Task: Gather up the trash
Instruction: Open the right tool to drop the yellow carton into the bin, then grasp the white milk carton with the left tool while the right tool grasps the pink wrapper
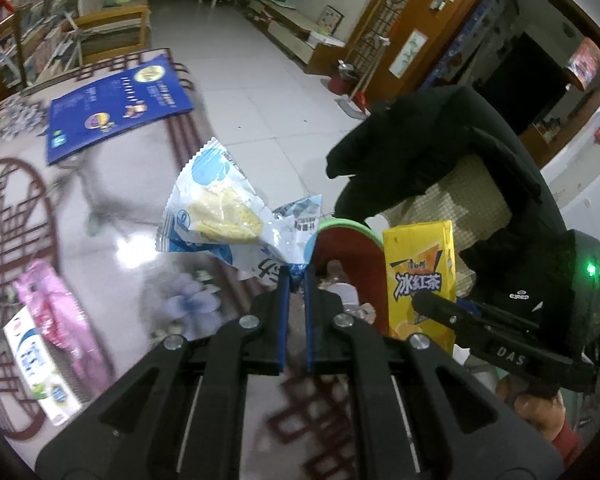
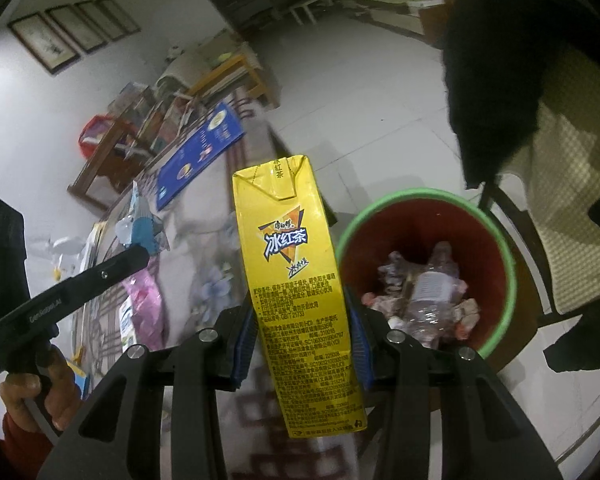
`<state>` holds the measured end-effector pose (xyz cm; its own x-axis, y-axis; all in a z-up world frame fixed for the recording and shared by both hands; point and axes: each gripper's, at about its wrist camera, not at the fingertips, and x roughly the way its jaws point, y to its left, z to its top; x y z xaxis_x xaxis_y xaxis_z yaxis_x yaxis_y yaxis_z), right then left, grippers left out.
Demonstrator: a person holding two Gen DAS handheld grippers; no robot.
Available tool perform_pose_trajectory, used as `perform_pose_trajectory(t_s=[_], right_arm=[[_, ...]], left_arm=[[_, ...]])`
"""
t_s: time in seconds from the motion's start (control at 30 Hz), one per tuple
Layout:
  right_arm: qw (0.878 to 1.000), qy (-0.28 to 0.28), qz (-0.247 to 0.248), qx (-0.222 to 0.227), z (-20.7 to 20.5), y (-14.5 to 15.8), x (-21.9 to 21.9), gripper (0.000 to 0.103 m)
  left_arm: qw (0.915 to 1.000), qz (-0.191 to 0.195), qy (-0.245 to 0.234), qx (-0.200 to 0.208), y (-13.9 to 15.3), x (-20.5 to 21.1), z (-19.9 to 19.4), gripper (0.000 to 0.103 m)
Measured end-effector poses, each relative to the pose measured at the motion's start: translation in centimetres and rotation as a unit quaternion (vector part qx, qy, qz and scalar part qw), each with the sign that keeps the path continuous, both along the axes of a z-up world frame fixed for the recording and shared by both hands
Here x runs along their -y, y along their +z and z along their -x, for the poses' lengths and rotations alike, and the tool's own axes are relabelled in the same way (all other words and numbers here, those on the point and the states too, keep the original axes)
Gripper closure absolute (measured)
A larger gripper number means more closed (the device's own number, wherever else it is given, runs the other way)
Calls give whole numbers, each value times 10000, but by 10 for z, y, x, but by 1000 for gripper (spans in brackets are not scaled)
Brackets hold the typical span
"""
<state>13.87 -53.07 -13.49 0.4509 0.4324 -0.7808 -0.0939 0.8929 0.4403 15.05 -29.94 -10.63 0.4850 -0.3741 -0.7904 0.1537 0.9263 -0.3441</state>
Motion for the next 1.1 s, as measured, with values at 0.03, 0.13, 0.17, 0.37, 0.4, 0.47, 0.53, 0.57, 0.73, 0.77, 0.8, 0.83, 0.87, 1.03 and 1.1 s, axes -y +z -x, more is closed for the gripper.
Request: perform_pose_trajectory(t_s=[0.03, 0.13, 0.17, 0.37, 0.4, 0.47, 0.53, 0.57, 0.73, 0.77, 0.8, 0.83, 0.87, 1.03, 1.1], right_arm=[[10000, -74, -5, 9, -1, 0, 7, 64], [9996, -270, -3, 5, -5, -2, 23, 64], [9994, -346, -5, 4, -7, -3, 29, 64], [9959, -860, 220, 168, -12, -2, 53, 37], [9949, -937, 294, 228, -10, -1, 54, 37], [9943, -958, 394, 252, -8, 0, 52, 37], [9946, -915, 414, 256, -6, 0, 46, 37], [9952, -850, 415, 250, -6, 0, 40, 37], [9983, -321, 422, 261, -6, 1, -4, 37], [9987, -174, 401, 279, -6, 3, -17, 37], [9988, -66, 389, 292, -7, 4, -25, 37], [9987, 113, 377, 319, -7, 6, -41, 37], [9984, 260, 359, 345, -7, 8, -54, 37], [9946, 909, 262, 428, -7, 16, -118, 37], [9920, 1155, 239, 460, -4, 20, -145, 37]], left_arm=[[10000, 20, -91, -36, -3, 10, -4, 97], [9993, 82, -338, -134, -10, 33, -13, 97], [9989, 88, -429, -156, -12, 41, -16, 97], [9968, 87, -788, -75, -19, 78, -25, 41], [9969, 91, -776, -44, -19, 76, -24, 41], [9971, 40, -753, -47, -18, 70, -22, 40], [9987, -108, -496, 33, -15, 49, -17, 38], [9993, -205, -290, 69, -14, 33, -13, 33], [9920, -684, 1059, 4, -18, -61, 19, 27], [9854, -774, 1515, -37, -19, -90, 33, 27], [9804, -826, 1789, -72, -21, -107, 41, 27], [9721, -896, 2164, -150, -24, -130, 53, 26], [9661, -930, 2398, -224, -27, -144, 60, 26], [9461, -781, 3018, -879, -61, -198, 79, 27], [9489, -869, 2869, -990, -71, -198, 72, 26]])
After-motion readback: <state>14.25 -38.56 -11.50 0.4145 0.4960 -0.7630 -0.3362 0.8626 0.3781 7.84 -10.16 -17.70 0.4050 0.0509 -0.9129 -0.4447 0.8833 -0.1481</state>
